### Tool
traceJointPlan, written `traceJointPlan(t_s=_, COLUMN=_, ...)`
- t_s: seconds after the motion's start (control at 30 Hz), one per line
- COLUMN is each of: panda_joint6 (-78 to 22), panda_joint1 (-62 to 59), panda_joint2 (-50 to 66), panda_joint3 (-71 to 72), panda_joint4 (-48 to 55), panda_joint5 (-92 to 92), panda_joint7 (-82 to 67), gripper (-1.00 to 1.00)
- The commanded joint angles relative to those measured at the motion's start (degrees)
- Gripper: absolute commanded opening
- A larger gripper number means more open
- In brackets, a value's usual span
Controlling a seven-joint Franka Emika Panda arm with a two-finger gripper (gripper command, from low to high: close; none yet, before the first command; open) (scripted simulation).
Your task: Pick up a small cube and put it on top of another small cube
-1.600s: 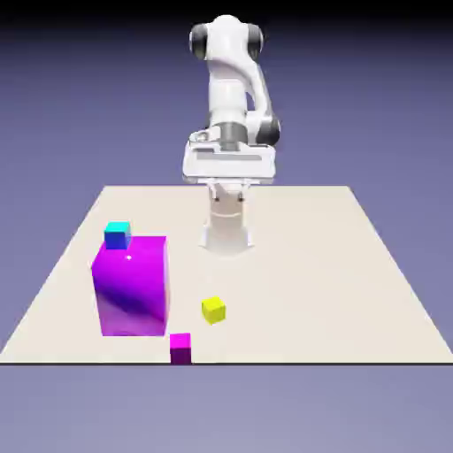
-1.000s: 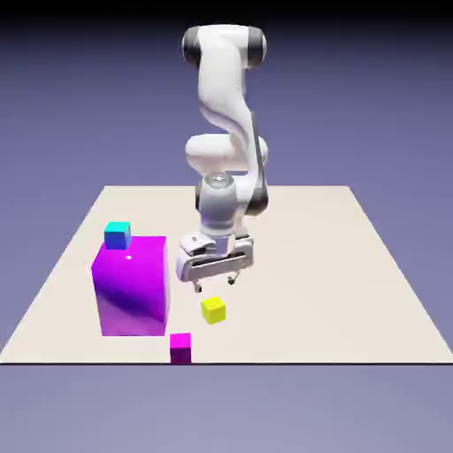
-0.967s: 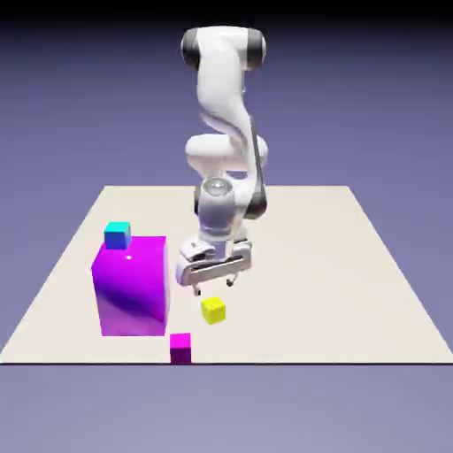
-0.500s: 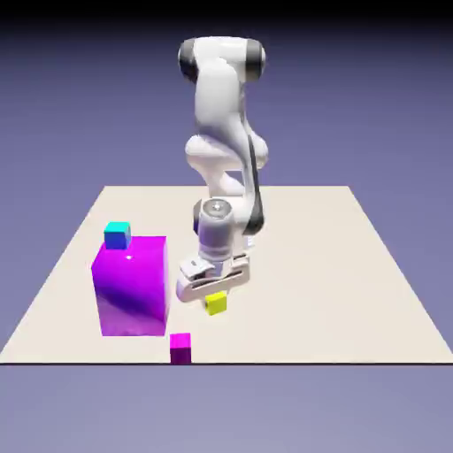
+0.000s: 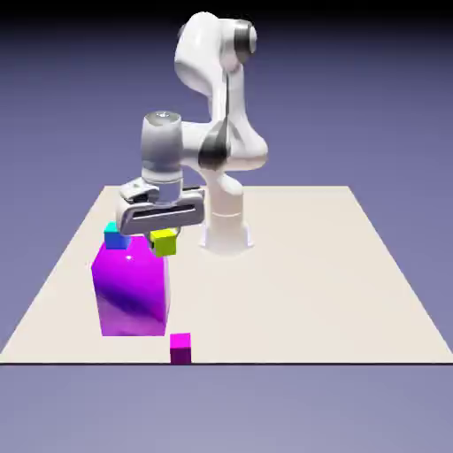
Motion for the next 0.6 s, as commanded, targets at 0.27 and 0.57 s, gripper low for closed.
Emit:
traceJointPlan(t_s=0.27, panda_joint6=-9.4, panda_joint1=1.9, panda_joint2=-4.0, panda_joint3=-13.6, panda_joint4=1.4, panda_joint5=-6.1, panda_joint7=-1.4, gripper=-1.0)
traceJointPlan(t_s=0.57, panda_joint6=-15.9, panda_joint1=2.0, panda_joint2=-6.5, panda_joint3=-12.1, panda_joint4=5.6, panda_joint5=-6.3, panda_joint7=-0.9, gripper=1.0)
